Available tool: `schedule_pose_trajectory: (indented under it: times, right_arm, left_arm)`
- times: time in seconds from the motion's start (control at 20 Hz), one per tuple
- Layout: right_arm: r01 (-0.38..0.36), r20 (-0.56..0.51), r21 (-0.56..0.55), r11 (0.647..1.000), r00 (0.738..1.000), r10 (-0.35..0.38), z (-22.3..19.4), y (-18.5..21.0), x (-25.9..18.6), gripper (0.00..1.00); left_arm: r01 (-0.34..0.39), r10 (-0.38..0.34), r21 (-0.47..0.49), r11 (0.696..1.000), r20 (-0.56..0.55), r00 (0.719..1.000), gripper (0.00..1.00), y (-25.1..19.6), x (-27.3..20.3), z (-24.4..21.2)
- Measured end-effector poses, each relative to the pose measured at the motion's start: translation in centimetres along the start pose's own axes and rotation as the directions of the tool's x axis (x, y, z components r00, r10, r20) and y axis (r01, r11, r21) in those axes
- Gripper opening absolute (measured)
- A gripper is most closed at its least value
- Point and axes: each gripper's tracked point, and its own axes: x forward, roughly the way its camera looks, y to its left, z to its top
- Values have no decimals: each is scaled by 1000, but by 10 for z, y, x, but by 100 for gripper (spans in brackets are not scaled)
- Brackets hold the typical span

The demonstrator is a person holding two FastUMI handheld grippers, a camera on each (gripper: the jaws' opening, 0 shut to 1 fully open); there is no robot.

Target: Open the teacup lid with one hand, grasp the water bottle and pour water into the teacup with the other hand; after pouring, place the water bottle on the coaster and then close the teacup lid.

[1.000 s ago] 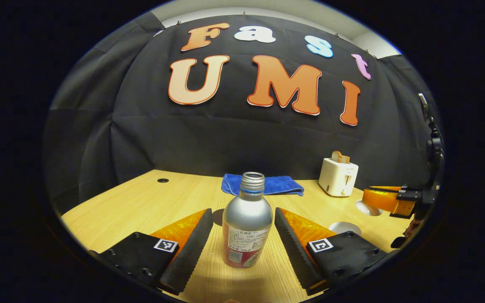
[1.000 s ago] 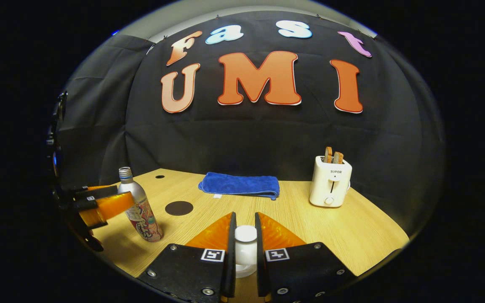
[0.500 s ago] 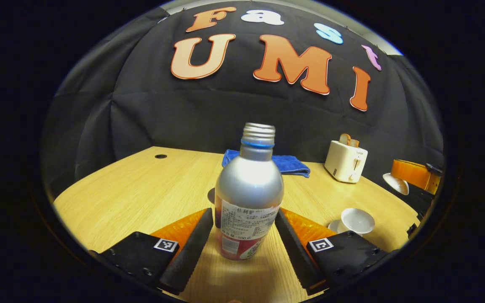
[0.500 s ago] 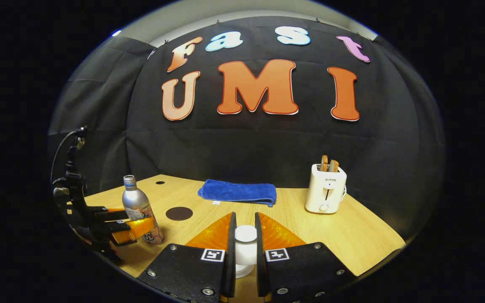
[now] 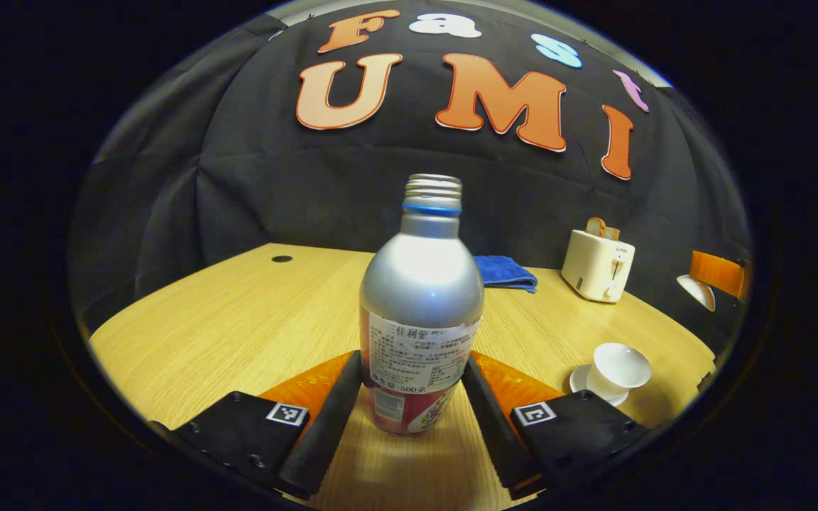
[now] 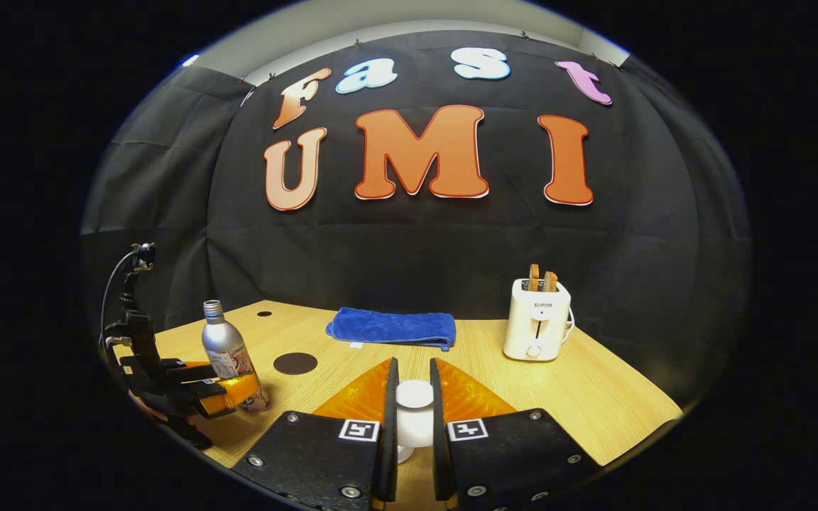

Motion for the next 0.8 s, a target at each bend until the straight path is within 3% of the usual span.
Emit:
schedule_pose_trajectory:
  times: [0.3, 0.45, 0.65, 0.8]
  right_arm:
    - [4, 18, 3, 1000, 1000, -4, 5, -7, -4, 21]
    - [13, 28, 4, 1000, 1000, -13, 8, -12, -7, 21]
    - [23, 39, 8, 1000, 999, -23, 10, -18, -11, 21]
    - [42, 54, 9, 999, 998, -43, 11, -25, -16, 20]
  left_arm:
    - [-8, 7, 38, 999, 44, 999, 84, -7, -2, 12]
    - [-26, 19, 108, 994, 67, 998, 86, -11, -3, 21]
    - [-80, 60, 272, 959, 81, 995, 85, -16, 1, 28]
    - [-97, 66, 338, 936, 101, 993, 84, -21, -2, 31]
